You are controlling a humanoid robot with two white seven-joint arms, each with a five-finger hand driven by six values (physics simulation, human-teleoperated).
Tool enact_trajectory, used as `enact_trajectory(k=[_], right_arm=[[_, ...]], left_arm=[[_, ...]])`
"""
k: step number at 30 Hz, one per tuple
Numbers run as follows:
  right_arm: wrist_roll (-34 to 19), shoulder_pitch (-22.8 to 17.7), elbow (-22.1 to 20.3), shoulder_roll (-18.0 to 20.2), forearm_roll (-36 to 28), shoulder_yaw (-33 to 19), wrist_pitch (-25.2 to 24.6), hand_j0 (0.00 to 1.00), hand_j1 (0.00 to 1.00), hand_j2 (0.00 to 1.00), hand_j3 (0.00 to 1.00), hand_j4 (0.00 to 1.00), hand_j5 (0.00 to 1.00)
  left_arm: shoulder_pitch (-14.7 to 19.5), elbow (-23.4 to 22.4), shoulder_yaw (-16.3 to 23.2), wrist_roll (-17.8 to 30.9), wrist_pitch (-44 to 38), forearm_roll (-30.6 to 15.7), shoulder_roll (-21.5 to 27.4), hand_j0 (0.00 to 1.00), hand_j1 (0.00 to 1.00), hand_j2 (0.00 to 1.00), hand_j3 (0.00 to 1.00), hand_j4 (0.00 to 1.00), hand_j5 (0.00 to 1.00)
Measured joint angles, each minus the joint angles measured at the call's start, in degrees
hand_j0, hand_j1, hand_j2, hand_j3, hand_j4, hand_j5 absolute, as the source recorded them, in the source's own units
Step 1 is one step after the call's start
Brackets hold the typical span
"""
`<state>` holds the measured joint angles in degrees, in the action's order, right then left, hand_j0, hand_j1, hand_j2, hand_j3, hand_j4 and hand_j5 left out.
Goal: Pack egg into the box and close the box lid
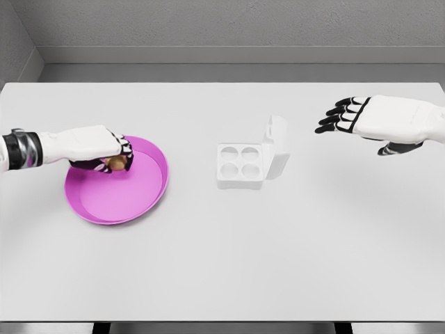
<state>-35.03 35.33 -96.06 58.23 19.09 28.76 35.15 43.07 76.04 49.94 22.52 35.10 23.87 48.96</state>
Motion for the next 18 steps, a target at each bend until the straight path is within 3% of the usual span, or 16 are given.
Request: enact_trajectory(k=[5, 18], right_arm=[[0.0, 0.3, 0.0, 0.0, 0.0, 0.0, 0.0, 1.00, 1.00, 1.00, 1.00, 1.00, 1.00], [0.0, 0.3, 0.0, 0.0, 0.0, 0.0, 0.0, 1.00, 1.00, 1.00, 1.00, 1.00, 1.00]], left_arm=[[1.1, 2.6, 0.1, 0.5, 0.0, 0.0, -1.9, 0.26, 0.26, 0.26, 0.26, 0.26, 0.26], [4.5, 4.0, 0.3, 2.2, 0.0, 0.1, -11.3, 0.26, 0.26, 0.26, 0.26, 0.26, 0.26]])
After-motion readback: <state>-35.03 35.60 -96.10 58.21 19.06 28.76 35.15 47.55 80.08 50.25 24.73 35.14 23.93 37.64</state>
